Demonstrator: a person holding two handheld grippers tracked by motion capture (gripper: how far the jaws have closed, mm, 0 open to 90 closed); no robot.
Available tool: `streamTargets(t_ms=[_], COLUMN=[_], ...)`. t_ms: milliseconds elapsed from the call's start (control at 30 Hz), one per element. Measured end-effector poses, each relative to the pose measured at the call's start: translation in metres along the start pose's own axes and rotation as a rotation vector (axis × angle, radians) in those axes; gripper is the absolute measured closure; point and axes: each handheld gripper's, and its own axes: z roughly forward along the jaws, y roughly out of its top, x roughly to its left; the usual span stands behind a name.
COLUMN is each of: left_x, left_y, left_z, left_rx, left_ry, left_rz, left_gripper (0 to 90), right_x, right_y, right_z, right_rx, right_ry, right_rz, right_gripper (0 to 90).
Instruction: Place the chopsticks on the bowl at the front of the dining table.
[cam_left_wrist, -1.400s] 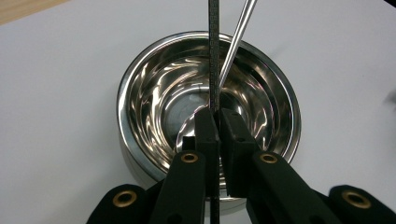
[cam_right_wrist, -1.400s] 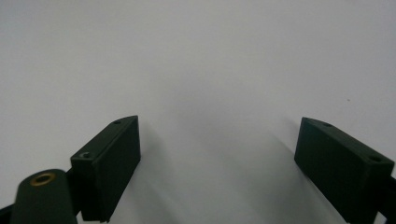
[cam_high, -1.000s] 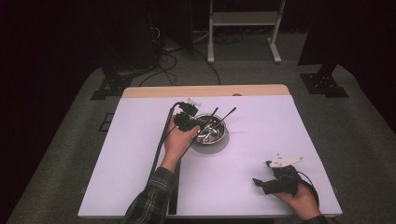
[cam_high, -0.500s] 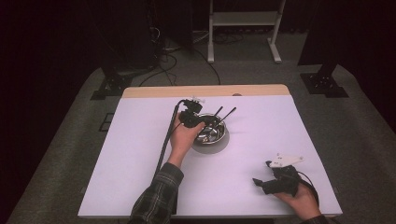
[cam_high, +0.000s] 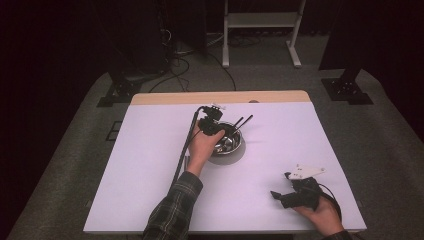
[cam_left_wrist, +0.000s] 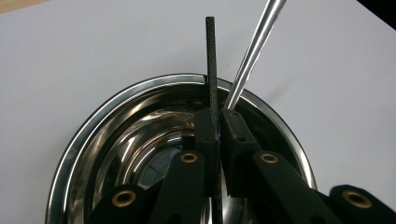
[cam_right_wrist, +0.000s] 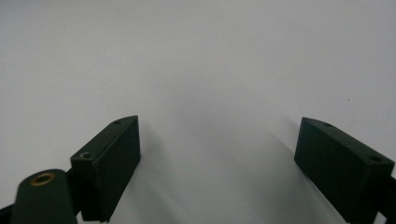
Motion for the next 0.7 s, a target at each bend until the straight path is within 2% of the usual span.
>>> streamTargets(t_ms=[133, 300, 367, 533, 700], left_x=[0.000, 0.001, 0.001, 0.003, 0.006], left_y=[0.000, 0.000, 0.000, 0.001, -0.003], left_z=[0.000, -0.002, -0.005, -0.017, -0.033], left_rx=[-0.007, -0.022, -0.030, -0.040, -0.060], left_ry=[0.005, 0.010, 0.018, 0.034, 0.050], left_rz=[0.003, 0.009, 0.009, 0.024, 0.023], left_gripper=[86.2, 72.1, 69.4, 61.6, 55.2], right_x=[0.000, 0.000, 0.000, 0.000, 0.000], right_y=[0.000, 0.000, 0.000, 0.000, 0.000], right_z=[0.000, 0.000, 0.000, 0.000, 0.000], right_rx=[0.000, 0.000, 0.000, 0.000, 0.001], right_ry=[0.000, 0.000, 0.000, 0.000, -0.001], right_rz=[0.000, 0.000, 0.000, -0.001, -0.001], right_gripper=[12.6, 12.6, 12.6, 12.6, 12.6])
